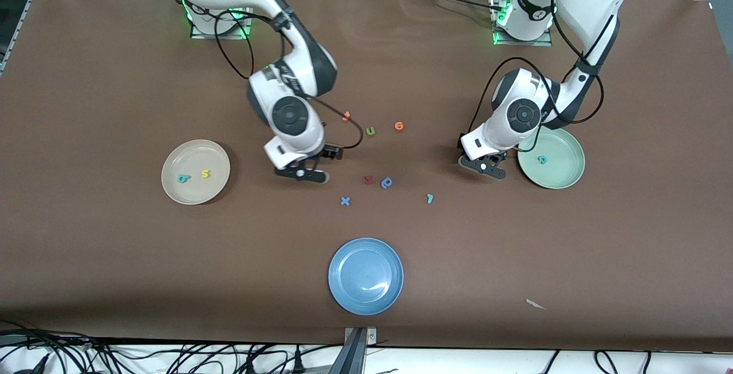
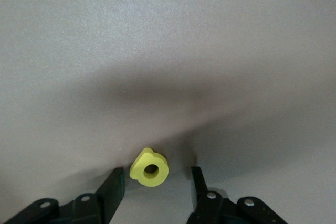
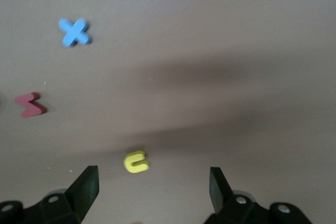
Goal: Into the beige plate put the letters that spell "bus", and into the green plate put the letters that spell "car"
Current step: 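Grasp the yellow c with the right gripper while the left gripper grasps the yellow d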
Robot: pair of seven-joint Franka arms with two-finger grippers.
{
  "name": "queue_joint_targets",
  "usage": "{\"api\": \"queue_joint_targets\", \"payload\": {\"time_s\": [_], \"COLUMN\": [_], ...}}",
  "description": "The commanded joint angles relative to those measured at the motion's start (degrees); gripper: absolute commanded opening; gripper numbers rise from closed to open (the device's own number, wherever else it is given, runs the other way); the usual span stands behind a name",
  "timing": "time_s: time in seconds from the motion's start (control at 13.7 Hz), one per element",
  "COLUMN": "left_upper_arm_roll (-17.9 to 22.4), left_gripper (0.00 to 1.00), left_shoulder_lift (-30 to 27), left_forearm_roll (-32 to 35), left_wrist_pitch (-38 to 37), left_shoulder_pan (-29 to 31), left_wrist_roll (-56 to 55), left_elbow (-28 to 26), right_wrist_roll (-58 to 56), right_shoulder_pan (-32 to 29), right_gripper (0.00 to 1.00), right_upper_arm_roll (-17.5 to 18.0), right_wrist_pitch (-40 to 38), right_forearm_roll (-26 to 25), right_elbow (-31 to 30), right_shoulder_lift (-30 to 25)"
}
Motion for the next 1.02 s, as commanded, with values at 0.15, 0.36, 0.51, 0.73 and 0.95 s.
{"api": "queue_joint_targets", "payload": {"time_s": [0.15,0.36,0.51,0.73,0.95], "left_upper_arm_roll": [0.1,0.1,0.1,0.1,0.1], "left_gripper": [0.52,0.28,0.13,0.10,0.09], "left_shoulder_lift": [0.2,0.1,0.1,-1.2,-3.8], "left_forearm_roll": [1.9,1.9,1.9,1.8,1.8], "left_wrist_pitch": [0.6,0.6,0.6,0.0,-2.3], "left_shoulder_pan": [-0.3,-0.3,-0.3,-0.2,0.4], "left_wrist_roll": [-0.4,-0.4,-0.4,-0.3,-0.2], "left_elbow": [0.3,0.3,0.3,0.3,0.2], "right_wrist_roll": [0.2,-0.3,-0.4,-0.5,-0.3], "right_shoulder_pan": [2.7,2.9,3.3,3.4,3.4], "right_gripper": [0.96,0.95,0.95,0.92,0.86], "right_upper_arm_roll": [-0.4,-0.4,-0.4,-0.3,0.7], "right_wrist_pitch": [5.3,9.1,9.9,9.9,9.9], "right_forearm_roll": [1.1,1.0,1.0,1.0,1.0], "right_elbow": [-1.5,-4.0,-4.4,-5.1,-5.5], "right_shoulder_lift": [3.0,3.5,3.8,3.8,3.7]}}
